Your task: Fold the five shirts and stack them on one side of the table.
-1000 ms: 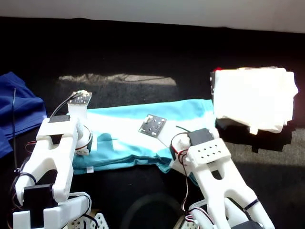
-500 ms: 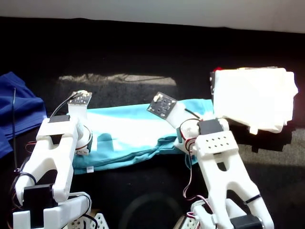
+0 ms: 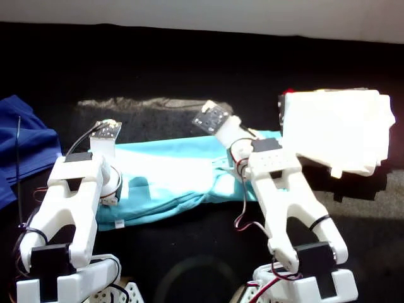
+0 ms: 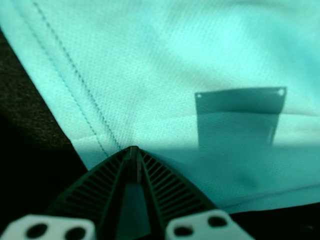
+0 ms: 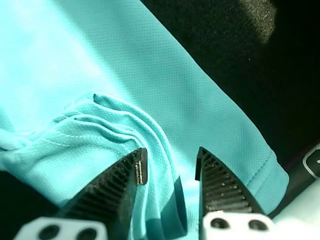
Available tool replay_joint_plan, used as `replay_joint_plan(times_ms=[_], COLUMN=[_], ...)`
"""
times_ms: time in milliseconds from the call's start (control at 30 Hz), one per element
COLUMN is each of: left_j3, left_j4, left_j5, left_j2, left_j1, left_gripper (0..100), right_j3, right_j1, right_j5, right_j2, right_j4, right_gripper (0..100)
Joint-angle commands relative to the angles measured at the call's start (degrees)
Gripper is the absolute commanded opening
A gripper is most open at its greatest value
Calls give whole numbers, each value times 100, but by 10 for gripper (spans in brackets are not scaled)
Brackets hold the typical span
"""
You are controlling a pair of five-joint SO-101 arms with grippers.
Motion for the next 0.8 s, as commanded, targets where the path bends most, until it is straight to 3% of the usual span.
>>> replay_joint_plan(times_ms=[0, 200, 367, 467, 767], left_j3=[48, 48, 48, 48, 48], left_j4=[-35, -44, -44, -44, -53], left_j5=[44, 44, 44, 35, 26], left_j2=[75, 75, 75, 75, 75], left_j1=[-4, -4, -4, -4, -4], left_gripper=[9, 9, 9, 9, 9], right_j3=[-549, -1095, -1833, -2413, -2800], right_j1=[145, 673, 857, 822, 224], right_j5=[-141, -1002, -1266, -1468, -1864], right_j2=[163, 189, 189, 189, 198], right_j4=[-92, 57, 1411, 2387, 3934], right_gripper=[166, 159, 131, 2, 6])
